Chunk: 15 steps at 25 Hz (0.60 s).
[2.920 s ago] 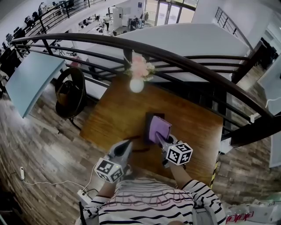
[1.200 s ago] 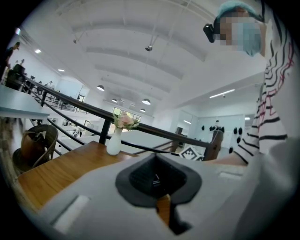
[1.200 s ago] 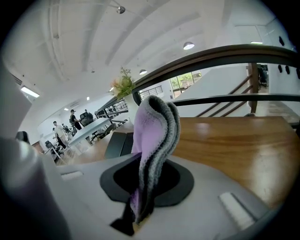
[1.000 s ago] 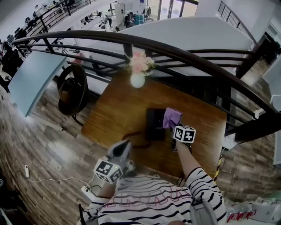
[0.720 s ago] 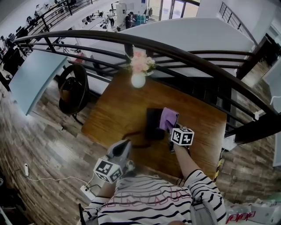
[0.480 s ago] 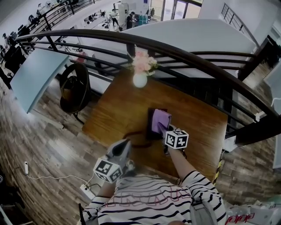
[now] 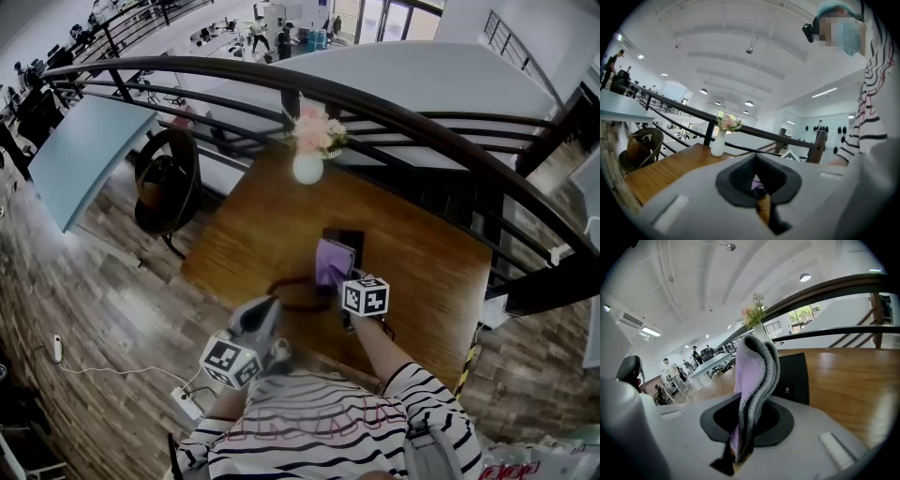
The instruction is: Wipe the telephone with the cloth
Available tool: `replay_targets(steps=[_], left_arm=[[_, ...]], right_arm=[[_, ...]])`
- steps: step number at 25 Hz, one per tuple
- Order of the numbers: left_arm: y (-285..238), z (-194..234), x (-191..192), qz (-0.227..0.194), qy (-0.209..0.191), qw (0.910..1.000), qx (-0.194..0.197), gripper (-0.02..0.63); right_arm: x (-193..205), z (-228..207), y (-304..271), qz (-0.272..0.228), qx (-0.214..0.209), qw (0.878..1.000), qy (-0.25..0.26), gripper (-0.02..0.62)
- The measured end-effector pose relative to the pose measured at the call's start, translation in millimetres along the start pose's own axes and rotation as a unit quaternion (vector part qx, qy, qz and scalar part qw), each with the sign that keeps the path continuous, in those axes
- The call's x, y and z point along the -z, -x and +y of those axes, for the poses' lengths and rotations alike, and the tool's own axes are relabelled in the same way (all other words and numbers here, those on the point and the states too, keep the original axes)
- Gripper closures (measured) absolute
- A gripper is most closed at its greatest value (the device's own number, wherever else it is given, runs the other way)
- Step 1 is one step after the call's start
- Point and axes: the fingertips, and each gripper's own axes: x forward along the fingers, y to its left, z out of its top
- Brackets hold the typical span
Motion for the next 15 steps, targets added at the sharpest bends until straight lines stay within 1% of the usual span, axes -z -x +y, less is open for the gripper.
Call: replay_targets(steps=[8, 15], left_arm=[[-7.2, -8.5, 2.5, 0.006, -0.001, 0.9999, 0.012, 0.603], [-20.5, -27.4, 6.5, 0.012, -0.004, 0.9993, 0.034, 0.603]], right_arm=[[10.1, -31.4, 14.7, 0.01, 0.037, 0.999, -0.005, 0.545], [14.5, -63.8, 40.2, 0.0, 0.066, 0.998, -0.021, 0.545]])
